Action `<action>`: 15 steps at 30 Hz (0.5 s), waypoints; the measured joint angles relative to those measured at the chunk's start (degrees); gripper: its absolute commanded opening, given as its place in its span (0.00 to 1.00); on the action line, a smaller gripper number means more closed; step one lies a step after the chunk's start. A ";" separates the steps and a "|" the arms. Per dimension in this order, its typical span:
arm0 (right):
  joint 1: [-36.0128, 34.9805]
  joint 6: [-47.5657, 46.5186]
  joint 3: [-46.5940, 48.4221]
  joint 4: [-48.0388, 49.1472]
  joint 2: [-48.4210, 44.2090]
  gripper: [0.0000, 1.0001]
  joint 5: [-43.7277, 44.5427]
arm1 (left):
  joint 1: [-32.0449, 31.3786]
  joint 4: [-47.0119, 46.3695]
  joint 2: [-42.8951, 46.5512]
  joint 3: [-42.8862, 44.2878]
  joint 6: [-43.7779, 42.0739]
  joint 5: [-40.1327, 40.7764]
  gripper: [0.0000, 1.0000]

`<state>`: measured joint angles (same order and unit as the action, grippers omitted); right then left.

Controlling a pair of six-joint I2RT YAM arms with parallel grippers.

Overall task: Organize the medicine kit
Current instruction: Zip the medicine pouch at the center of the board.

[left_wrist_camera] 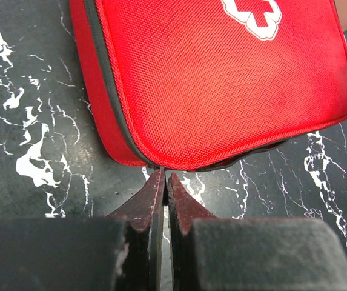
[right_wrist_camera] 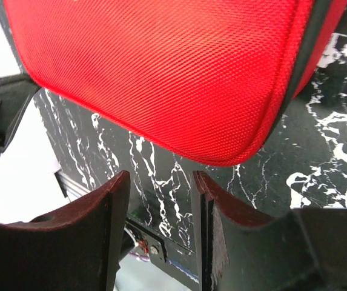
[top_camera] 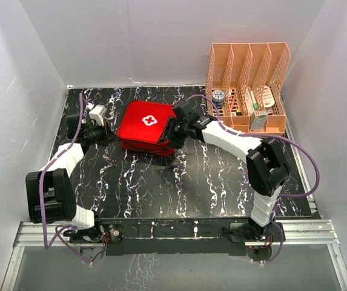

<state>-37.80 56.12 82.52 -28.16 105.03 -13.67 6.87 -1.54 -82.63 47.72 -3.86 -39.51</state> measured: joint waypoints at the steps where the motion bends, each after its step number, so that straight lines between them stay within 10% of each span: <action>1: -0.02 0.28 0.00 -0.39 0.00 0.43 0.57 | -0.28 0.07 0.00 -0.04 0.04 -0.17 0.00; 15: 1.22 6.21 -1.79 -5.86 -4.83 0.48 14.86 | -1.01 0.37 0.00 -0.07 1.25 -0.83 0.00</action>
<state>-36.58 62.33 80.73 -34.02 100.20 1.19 5.87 -1.17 -82.63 47.66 -2.61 -40.34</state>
